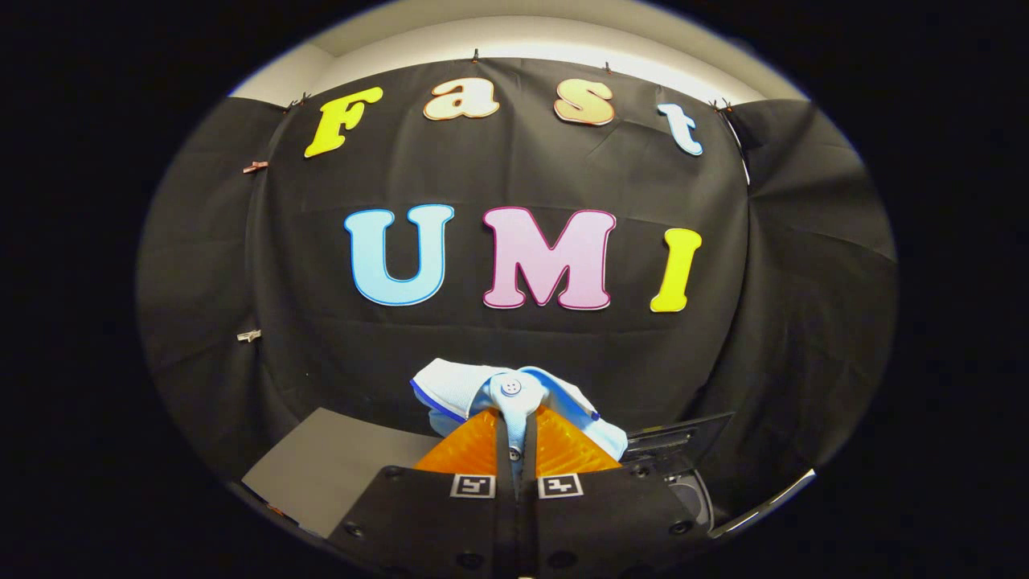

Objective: Put the clothes into the washing machine and then close the washing machine lid.

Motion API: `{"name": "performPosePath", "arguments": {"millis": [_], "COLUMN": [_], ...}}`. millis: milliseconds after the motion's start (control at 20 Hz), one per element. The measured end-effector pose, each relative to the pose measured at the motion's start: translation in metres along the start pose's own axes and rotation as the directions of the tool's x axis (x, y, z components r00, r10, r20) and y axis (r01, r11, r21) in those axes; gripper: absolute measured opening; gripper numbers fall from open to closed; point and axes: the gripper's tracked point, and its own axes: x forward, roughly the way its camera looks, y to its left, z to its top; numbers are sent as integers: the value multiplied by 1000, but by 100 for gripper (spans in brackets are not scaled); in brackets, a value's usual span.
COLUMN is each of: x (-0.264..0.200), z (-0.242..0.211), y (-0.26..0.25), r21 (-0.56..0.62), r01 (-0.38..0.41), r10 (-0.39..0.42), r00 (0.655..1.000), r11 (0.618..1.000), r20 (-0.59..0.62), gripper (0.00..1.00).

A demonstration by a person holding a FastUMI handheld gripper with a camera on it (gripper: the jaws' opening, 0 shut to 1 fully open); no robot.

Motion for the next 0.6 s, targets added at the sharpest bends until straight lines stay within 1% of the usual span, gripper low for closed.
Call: {"name": "performPosePath", "arguments": {"millis": [250,450,600], "x": [1,1,4], "z": [0,2,-6], "y": [-51,-92,-126], "r21": [-30,-15,6], "r01": [39,82,123], "r10": [-39,-82,-123], "r00": [999,996,992], "r11": [999,997,992], "r20": [2,23,18], "gripper": [5,5,5]}}
